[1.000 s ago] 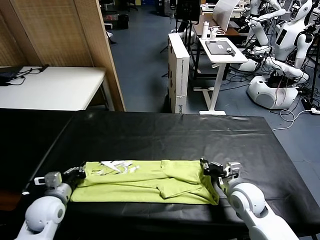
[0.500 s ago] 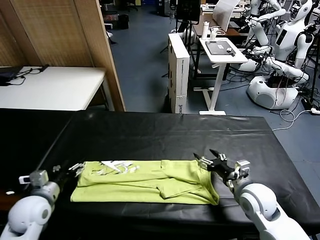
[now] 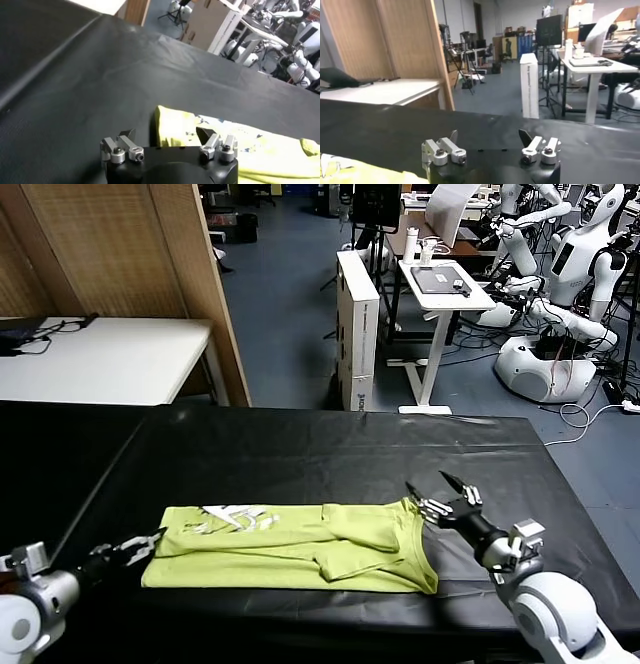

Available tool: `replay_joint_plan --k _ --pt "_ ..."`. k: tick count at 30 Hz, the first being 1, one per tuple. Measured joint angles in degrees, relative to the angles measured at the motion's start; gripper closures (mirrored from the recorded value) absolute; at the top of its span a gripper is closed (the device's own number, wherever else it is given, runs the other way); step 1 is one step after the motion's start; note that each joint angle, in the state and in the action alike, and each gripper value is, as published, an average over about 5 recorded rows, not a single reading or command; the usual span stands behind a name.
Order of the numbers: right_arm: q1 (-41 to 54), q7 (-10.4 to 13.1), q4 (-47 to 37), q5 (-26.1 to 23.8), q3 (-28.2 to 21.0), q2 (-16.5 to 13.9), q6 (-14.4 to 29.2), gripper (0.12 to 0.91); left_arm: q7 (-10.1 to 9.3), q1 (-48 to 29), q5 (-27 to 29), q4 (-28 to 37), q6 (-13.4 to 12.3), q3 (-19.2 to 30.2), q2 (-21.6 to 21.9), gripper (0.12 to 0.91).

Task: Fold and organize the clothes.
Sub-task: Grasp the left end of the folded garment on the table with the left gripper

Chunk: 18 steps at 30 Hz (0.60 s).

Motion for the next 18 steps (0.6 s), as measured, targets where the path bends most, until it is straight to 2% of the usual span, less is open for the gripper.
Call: replay_joint_plan --k 6,18 --pt "-0.3 0.1 0.5 -0.3 -0.1 0.2 -0.2 0.118 0.8 -0.2 -0.7 0.3 0.6 0.4 -1.0 0.123" --pt "-1.0 0.2 0.9 -0.4 0.0 0.0 -0.4 0.118 2.05 -1.2 2.3 1.0 0.0 3.5 -4.2 0.123"
